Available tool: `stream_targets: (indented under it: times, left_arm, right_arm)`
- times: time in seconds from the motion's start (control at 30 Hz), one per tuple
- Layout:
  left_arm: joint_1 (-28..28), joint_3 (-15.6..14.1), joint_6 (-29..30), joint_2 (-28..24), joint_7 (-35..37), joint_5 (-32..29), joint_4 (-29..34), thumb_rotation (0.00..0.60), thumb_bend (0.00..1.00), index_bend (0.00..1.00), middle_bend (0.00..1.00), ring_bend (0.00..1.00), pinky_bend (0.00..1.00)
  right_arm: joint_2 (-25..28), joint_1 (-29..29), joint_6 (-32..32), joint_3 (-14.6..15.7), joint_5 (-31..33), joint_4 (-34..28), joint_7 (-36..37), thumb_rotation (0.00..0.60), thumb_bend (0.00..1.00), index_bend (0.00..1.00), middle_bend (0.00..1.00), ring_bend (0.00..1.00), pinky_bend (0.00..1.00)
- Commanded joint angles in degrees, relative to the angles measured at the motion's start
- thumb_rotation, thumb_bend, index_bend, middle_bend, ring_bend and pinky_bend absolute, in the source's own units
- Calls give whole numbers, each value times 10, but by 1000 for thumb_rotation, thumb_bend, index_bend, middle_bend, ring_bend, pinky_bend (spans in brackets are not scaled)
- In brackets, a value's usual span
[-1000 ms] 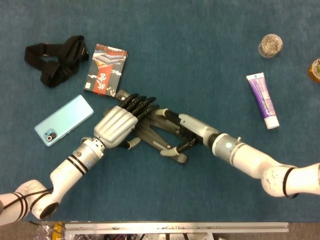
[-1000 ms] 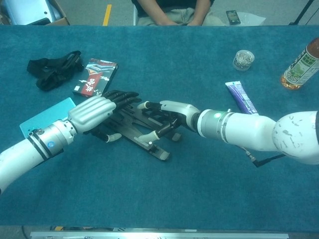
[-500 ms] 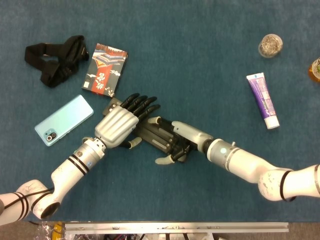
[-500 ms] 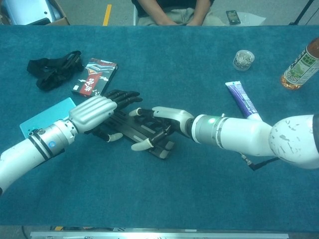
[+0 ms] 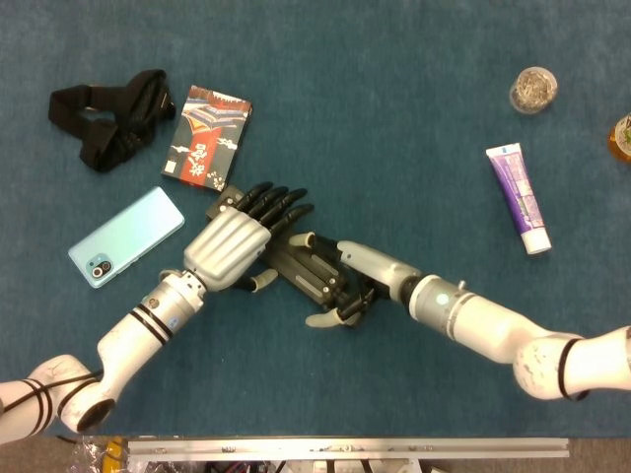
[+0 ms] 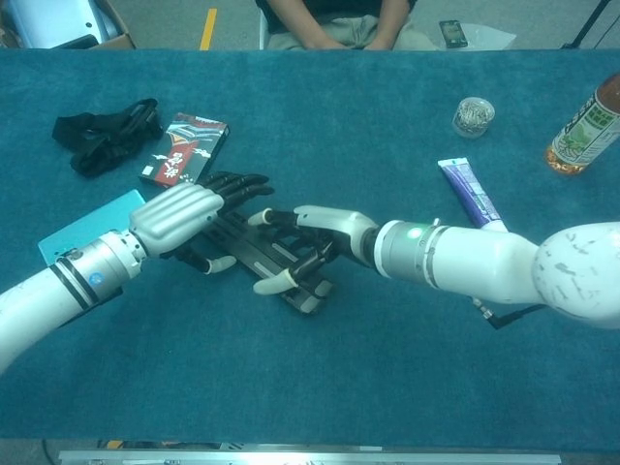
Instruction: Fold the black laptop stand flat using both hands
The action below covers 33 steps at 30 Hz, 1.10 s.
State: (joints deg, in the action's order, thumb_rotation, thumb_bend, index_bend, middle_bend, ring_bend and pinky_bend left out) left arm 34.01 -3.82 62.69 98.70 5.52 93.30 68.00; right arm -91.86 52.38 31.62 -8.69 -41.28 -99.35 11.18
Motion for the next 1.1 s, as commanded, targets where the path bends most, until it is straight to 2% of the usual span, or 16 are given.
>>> stream_targets:
  times: [0.03,0.27,0.47,0.63,0.83,1.1]
  left_arm:
    - [-3,-1,-1,-15,-10,-5,13,600,284,0,0,0,0]
    - [-11,7,1,-73,-44,-26,64,600,284,0,0,0,0]
    - [-22,23,1,-146,-73,-65,129,600,283,0,0,0,0]
    - [-42,37,14,-200,-89,-106,176,600,284,0,0,0,0]
    - [-72,48,37,-243,-91,-145,197,600,284,0,0,0,0]
    - [-117,62,79,-278,-71,-185,191,600,284,0,0,0,0]
  right_arm:
    - [19,-11,9,-6,-16,-17,4,502,135,0,0,0,85]
    - [84,-45,33,-9,-61,-64,12,500,135,0,0,0,85]
    - [154,-91,72,-5,-120,-101,22,502,136,0,0,0,85]
    - [206,-130,119,9,-178,-112,9,500,138,0,0,0,85]
    - [237,-168,184,31,-229,-107,-33,499,155,0,0,0,85]
    - [252,-222,288,50,-266,-95,-97,503,163,0,0,0,85]
